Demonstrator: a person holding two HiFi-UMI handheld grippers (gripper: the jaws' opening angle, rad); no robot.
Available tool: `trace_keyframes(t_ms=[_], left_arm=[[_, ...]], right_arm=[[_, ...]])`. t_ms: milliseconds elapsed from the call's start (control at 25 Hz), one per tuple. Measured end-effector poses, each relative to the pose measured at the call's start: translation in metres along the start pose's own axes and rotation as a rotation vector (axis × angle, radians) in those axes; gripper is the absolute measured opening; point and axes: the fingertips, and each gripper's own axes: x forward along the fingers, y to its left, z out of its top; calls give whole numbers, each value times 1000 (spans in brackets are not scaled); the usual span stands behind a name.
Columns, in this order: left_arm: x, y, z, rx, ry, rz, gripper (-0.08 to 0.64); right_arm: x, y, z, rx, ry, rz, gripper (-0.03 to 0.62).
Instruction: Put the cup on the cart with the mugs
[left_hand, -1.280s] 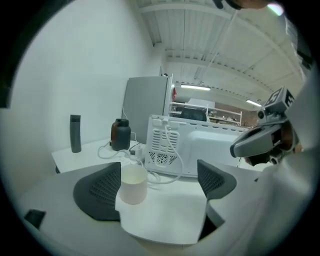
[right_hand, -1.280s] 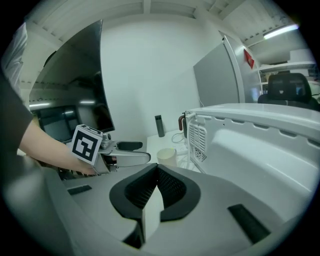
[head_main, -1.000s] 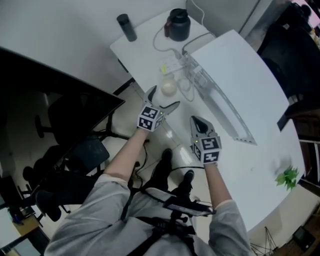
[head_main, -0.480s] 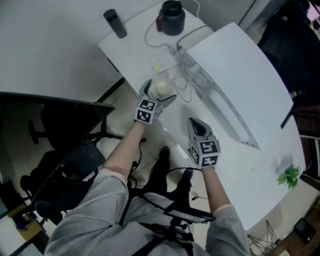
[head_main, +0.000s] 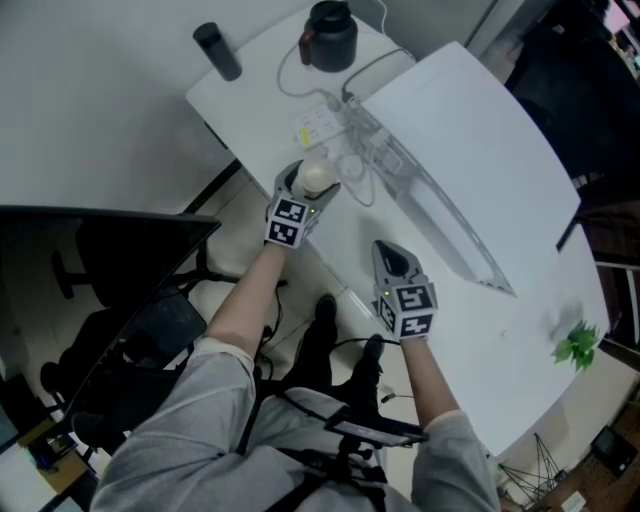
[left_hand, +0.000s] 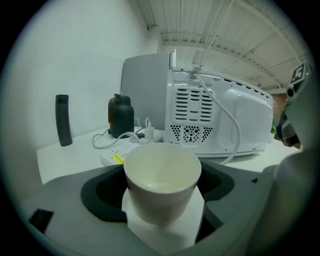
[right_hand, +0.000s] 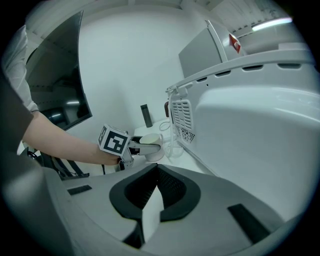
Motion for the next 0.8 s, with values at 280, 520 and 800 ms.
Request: trace_keyframes(t_ms=[280, 520, 800], left_arm=[[-3, 3, 5, -2, -10, 15, 419], [-18, -1, 23, 4, -28, 11, 419], [-58, -23, 45, 5, -31, -10, 419]], right_arm=[[-1, -3, -2, -7, 5, -2, 3], [-8, 3, 2, -19, 4, 1, 3], [-25, 10, 17, -52, -22, -4, 3]])
